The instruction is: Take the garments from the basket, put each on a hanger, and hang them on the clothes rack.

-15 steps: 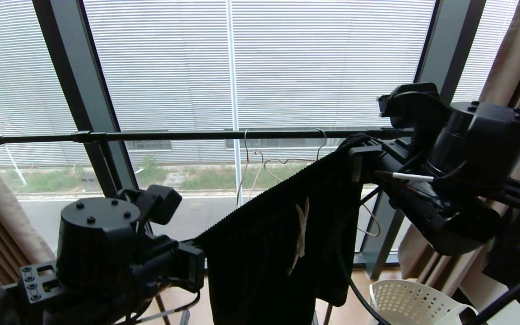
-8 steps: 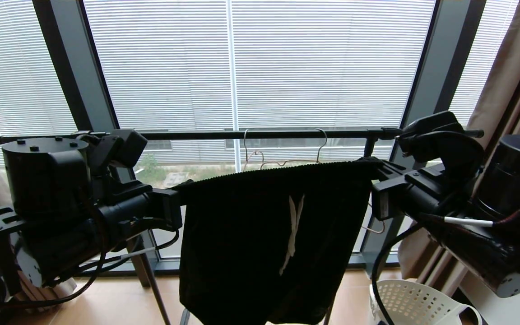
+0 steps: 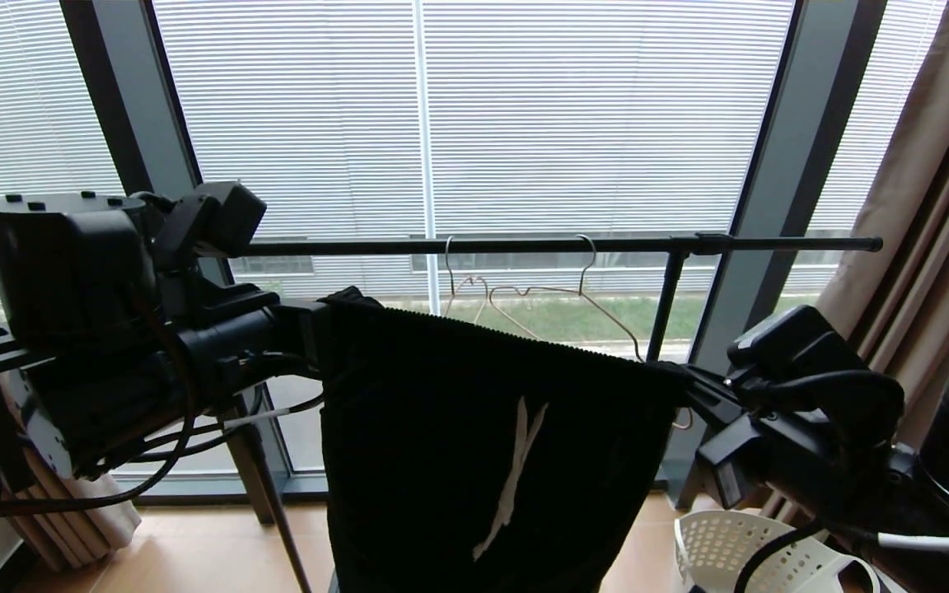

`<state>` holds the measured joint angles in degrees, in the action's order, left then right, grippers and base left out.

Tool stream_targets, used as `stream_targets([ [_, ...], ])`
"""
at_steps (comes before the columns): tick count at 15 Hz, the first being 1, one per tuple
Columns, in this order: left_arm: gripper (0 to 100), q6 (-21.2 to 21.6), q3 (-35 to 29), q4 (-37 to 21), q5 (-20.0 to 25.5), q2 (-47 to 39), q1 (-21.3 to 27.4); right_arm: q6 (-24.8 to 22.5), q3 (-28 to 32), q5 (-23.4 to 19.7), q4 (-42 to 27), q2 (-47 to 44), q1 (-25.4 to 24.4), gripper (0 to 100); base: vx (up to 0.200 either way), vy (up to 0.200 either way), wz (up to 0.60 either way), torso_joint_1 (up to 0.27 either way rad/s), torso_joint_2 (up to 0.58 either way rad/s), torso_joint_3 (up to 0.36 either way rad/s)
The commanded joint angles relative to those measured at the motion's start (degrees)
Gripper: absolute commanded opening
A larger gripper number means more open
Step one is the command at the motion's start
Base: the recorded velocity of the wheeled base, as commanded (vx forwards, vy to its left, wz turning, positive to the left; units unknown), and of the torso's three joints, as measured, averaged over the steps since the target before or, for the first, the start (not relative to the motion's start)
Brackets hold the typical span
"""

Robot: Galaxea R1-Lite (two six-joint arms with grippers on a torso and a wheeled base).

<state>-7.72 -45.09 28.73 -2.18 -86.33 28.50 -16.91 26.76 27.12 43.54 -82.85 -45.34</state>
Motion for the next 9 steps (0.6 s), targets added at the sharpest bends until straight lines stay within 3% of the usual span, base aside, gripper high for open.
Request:
stream_targets([
  [1, 0, -0.1, -1.6, -0.1, 0.0, -1.2, 1.6, -0.3, -1.7, -1.2, -0.3, 2.8, -3.8, 0, 0.0, 0.0, 0.0, 0.0, 0.0, 0.0],
  [4, 0, 0.0, -3.6, -0.2, 0.0, -2.3, 3.3, -0.1, -2.1, -1.5, -2.0, 3.9, -10.6, 0, 0.0, 0.0, 0.0, 0.0, 0.0, 0.0],
  [9, 0, 0.0, -7.9, -1.3, -0.3, -4.3, 4.9, -0.1, -3.0, -2.4, -2.1, 3.3, -16.4, 0, 0.0, 0.0, 0.0, 0.0, 0.0, 0.0],
])
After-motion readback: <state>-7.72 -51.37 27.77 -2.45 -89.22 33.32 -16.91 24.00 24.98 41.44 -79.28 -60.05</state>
